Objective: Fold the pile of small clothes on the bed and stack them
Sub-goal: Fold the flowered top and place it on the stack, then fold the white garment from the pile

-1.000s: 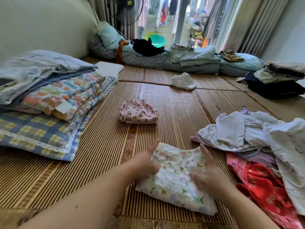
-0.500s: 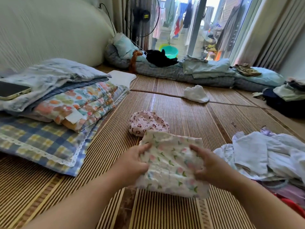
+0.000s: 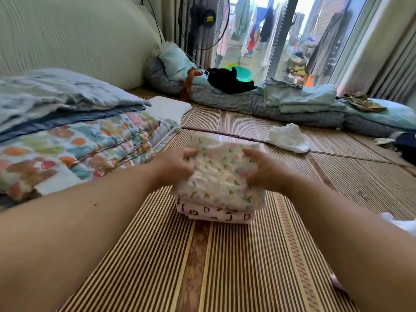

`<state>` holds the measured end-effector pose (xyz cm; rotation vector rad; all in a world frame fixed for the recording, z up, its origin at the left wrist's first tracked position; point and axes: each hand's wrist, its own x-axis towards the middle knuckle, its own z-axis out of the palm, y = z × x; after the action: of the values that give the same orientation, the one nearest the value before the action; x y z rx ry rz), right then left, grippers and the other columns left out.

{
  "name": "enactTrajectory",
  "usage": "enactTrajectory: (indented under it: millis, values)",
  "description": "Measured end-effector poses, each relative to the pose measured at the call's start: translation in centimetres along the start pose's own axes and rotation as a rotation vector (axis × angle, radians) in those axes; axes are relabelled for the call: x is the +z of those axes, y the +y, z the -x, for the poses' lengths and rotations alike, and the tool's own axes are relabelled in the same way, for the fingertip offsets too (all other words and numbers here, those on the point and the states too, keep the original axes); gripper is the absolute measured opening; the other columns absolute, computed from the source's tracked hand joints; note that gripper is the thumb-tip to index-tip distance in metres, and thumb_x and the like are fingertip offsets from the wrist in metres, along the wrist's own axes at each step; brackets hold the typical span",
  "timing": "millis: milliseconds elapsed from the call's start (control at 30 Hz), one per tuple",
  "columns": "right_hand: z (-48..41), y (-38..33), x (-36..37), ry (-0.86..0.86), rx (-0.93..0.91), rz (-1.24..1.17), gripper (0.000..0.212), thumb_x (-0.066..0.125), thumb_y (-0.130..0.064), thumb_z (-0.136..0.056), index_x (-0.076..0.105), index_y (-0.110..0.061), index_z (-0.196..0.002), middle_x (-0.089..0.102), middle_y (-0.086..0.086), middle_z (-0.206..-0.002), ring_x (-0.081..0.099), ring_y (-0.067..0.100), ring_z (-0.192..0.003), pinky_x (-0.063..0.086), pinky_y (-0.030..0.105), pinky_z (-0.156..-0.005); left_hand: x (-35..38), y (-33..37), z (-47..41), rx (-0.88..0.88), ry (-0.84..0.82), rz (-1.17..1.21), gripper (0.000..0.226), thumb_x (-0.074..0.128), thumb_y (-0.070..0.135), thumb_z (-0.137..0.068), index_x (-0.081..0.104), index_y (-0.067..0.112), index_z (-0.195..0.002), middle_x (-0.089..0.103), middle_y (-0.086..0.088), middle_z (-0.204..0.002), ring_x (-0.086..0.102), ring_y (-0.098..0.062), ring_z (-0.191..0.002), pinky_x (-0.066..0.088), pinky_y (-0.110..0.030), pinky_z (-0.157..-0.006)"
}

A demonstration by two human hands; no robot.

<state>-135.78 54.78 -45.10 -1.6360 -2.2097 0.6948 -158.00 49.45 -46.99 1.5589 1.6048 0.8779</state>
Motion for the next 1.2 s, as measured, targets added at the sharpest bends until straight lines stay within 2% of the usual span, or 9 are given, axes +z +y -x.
enactTrajectory:
  millis: [67,133,233,367,467,567,700,867,1200]
  values:
    - [-1.2,1.1,1.9,-0.159,0.048,-0.042,0.077,0.061,0.0,-0.083,0.033,-0.035,-0.145,0.042,0.004,-0.137,0.054,0.013,-0.092,0.053,0.022,-0.07,1.1,-1.9,-1.1,-0.115,-0.113,-0.096,0.066,0.052,-0.001,-0.088,0.036,0.022,-0.147,0.051,-0.005,-0.125,0.061,-0.014,-0.077,0.051,-0.016,-0.053]
    - [-2.0,2.1,3.8,-0.287,0.068,-0.006,0.077,0.059,-0.003,-0.083,0.032,-0.04,-0.145,0.036,0.005,-0.137,0.055,0.019,-0.098,0.056,0.028,-0.079,1.9,-3.2,-1.7,-0.186,-0.203,-0.203,0.069,0.053,0.004,-0.089,0.03,0.025,-0.15,0.047,-0.008,-0.133,0.058,-0.01,-0.081,0.048,-0.01,-0.053]
    - [-2.5,2.9,5.4,-0.327,0.077,0.054,0.079,0.058,-0.012,-0.082,0.026,-0.046,-0.146,0.013,0.001,-0.15,0.039,0.026,-0.121,0.041,0.037,-0.104,2.3,-4.5,-2.1,-0.238,-0.18,-0.344,0.069,0.054,0.022,-0.09,0.025,0.035,-0.151,0.027,-0.012,-0.152,0.048,-0.024,-0.119,0.044,-0.025,-0.093]
    - [-0.9,2.7,5.0,-0.223,0.048,0.083,0.075,0.058,-0.025,-0.088,0.018,-0.042,-0.149,-0.01,-0.004,-0.159,-0.002,0.032,-0.147,0.012,0.051,-0.119,2.5,-4.0,-1.4,-0.207,-0.02,-0.536,0.072,0.056,0.032,-0.085,0.023,0.044,-0.148,-0.01,-0.005,-0.16,0.013,-0.04,-0.143,0.023,-0.047,-0.115]
    - [2.7,3.2,3.5,0.018,0.01,0.092,0.075,0.06,-0.048,-0.086,0.018,-0.047,-0.147,-0.013,-0.006,-0.16,0.004,0.03,-0.147,0.02,0.053,-0.117,3.9,-1.1,0.8,-0.01,0.093,-0.535,0.074,0.057,0.03,-0.085,0.022,0.045,-0.148,-0.003,0.0,-0.161,-0.001,-0.034,-0.146,0.013,-0.054,-0.117]
    - [9.3,4.4,2.1,0.136,-0.028,0.237,0.07,0.049,-0.06,-0.088,0.014,-0.047,-0.148,-0.008,-0.005,-0.161,0.002,0.023,-0.148,0.015,0.052,-0.118,7.4,2.2,4.6,0.144,0.018,-0.49,0.07,0.055,0.041,-0.085,0.023,0.048,-0.146,0.004,0.004,-0.16,0.0,-0.027,-0.147,0.013,-0.054,-0.116]
    - [19.9,7.6,0.5,0.139,0.054,0.399,0.076,0.054,-0.058,-0.085,0.014,-0.045,-0.148,-0.004,0.0,-0.161,0.006,0.02,-0.148,0.016,0.047,-0.117,14.7,5.5,10.9,0.314,-0.153,-0.577,0.073,0.058,0.039,-0.087,0.016,0.052,-0.146,-0.002,0.014,-0.16,-0.006,-0.021,-0.148,0.01,-0.05,-0.118]
    - [31.2,12.5,-1.5,0.146,0.295,0.41,0.076,0.055,-0.056,-0.085,0.012,-0.046,-0.147,0.0,-0.001,-0.161,0.007,0.021,-0.147,0.014,0.052,-0.116,24.3,9.5,17.3,0.425,-0.331,-0.644,0.078,0.057,0.041,-0.085,0.01,0.047,-0.148,-0.001,0.008,-0.161,-0.003,-0.022,-0.148,0.007,-0.048,-0.121]
    - [36.9,19.4,-6.2,0.129,0.423,0.396,0.068,0.057,-0.055,-0.08,0.031,-0.043,-0.142,0.019,-0.004,-0.155,0.017,0.02,-0.143,0.017,0.052,-0.115,32.6,14.6,16.4,0.456,-0.353,-0.795,0.072,0.058,0.047,-0.086,0.025,0.035,-0.149,0.02,0.004,-0.159,0.02,-0.027,-0.144,0.018,-0.046,-0.116]
